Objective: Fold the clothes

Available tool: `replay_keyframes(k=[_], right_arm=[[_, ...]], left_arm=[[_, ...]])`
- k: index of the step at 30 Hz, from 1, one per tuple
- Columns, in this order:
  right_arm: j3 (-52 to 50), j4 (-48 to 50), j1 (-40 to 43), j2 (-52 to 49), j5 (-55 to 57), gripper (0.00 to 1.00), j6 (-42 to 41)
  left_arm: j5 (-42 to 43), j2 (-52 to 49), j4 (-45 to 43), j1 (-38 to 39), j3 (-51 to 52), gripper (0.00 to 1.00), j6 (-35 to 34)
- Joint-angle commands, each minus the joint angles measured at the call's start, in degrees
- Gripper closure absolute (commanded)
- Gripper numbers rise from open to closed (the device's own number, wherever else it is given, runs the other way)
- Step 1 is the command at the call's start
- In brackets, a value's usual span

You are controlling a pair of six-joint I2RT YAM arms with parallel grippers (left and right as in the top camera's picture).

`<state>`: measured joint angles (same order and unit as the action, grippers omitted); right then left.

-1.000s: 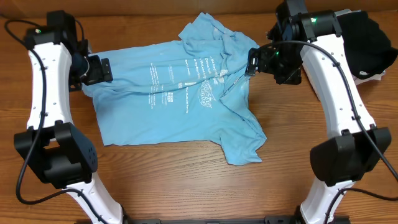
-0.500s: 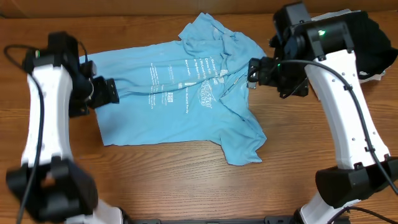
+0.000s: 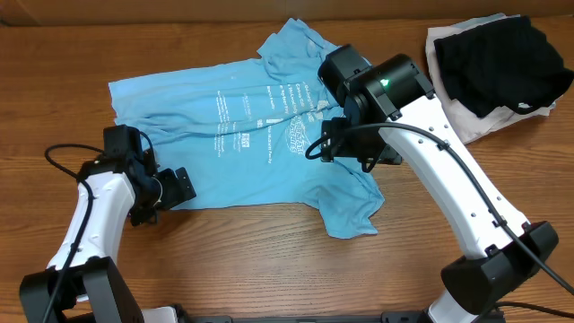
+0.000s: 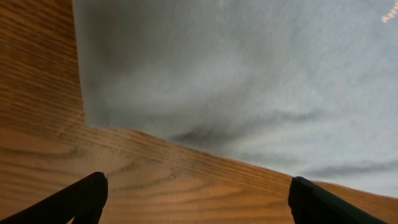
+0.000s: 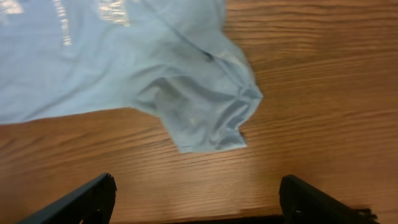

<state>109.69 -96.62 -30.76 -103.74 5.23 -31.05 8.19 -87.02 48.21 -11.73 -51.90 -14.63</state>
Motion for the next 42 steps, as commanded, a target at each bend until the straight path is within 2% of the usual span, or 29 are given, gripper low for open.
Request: replay_keyframes(k=[1, 6, 10, 16, 20, 31, 33, 35, 36, 38, 40, 42], right_arm=[[-2.3, 1.7, 0.7, 5.5, 4.3, 0.12, -3.2], [-6.0, 3.7, 5.8, 10.6, 3.3, 0.12, 1.7], [-6.8, 3.1, 14.8, 11.8, -4.1, 0.12, 10.3], [-6.8, 5.4, 25.5, 11.8, -9.5, 0.13, 17.7], [-6.8, 6.3, 27.9, 11.8, -9.6, 0.16, 18.1], [-6.8, 6.1, 28.0, 11.8, -9.6, 0.17, 19.1], [-6.8, 6.1, 28.0, 11.8, -9.6, 0.17, 19.1], [-6.8, 6.1, 28.0, 11.8, -9.6, 0.18, 19.1], [-6.8, 6.1, 28.0, 11.8, -9.7, 0.18, 19.1], [-6.8, 6.1, 27.9, 11.8, -9.6, 0.18, 19.1], [-6.8, 6.1, 28.0, 11.8, -9.6, 0.18, 19.1], [-6.8, 6.1, 27.9, 11.8, -9.6, 0.18, 19.1]], left_arm=[[-0.9, 0.1, -2.6, 0.1, 1.7, 0.0, -1.2], [-5.3, 0.1, -8.3, 0.1, 4.2, 0.0, 1.0], [-5.8, -0.2, -10.5, 0.1, 4.3, 0.0, 2.4], [-5.6, -1.7, -12.5, 0.1, 4.3, 0.0, 3.3], [-5.9, -4.3, -12.7, 0.1, 4.3, 0.03, 3.3], [-7.6, -9.6, -15.1, 0.0, 4.3, 0.03, 3.3], [-7.6, -9.6, -15.3, 0.0, 4.3, 0.09, 3.3], [-8.5, -9.6, -15.3, 0.0, 4.3, 0.21, 3.3], [-8.9, -9.6, -15.3, 0.0, 4.3, 0.34, 3.3], [-9.8, -9.6, -15.0, -0.1, 4.1, 0.69, 3.3], [-9.7, -9.6, -13.1, -0.5, 3.1, 0.93, 3.3], [-10.2, -9.6, -8.7, -1.1, 0.3, 0.96, 3.3]])
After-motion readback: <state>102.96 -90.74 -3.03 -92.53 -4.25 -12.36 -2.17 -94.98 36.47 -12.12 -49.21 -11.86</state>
